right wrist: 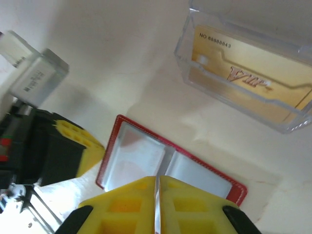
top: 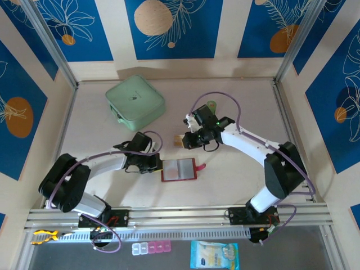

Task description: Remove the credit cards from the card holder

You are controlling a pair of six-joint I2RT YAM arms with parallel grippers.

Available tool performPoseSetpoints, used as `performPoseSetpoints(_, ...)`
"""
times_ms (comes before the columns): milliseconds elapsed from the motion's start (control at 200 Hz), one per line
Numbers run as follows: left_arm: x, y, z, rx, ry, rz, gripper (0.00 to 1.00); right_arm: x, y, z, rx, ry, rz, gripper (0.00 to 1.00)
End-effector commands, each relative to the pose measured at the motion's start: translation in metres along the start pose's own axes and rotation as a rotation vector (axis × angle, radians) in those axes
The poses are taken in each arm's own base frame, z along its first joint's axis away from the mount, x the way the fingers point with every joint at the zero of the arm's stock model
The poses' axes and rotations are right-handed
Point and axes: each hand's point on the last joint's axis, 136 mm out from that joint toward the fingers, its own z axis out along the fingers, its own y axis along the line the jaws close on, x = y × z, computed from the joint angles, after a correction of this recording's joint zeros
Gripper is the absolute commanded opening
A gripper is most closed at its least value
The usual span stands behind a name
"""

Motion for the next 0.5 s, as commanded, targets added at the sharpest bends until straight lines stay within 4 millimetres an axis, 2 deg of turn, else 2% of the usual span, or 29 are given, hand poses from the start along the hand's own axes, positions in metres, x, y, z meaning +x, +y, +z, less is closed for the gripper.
performPoseSetpoints(0,0.008,-0.001,0.006,0.004,0.037,0.014,0.01,-0.001,0.016,-0.005,-0.079,-0.044,0.138,0.1)
performPoseSetpoints(235,0.01,0.005,0.009,-0.02,0.051,0.009,0.01,0.022,0.021,-0.005,-0.097,0.028,0.242,0.11)
performPoseSetpoints(495,0.011,0.011,0.014,-0.038,0.057,-0.001,0.0,0.036,0.024,0.004,-0.123,0.059,0.278,0.26)
